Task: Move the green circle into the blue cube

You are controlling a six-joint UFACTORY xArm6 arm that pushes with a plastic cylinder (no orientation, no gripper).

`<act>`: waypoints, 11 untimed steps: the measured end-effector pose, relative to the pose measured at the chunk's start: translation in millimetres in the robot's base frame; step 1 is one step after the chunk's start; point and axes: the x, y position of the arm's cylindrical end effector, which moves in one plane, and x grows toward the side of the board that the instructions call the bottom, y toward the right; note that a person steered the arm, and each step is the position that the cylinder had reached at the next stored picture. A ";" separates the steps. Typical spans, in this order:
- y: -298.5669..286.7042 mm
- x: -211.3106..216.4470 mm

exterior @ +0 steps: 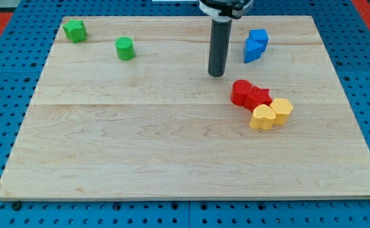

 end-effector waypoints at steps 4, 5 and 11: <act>-194.8 -5.6; -274.8 -8.2; 27.8 -61.6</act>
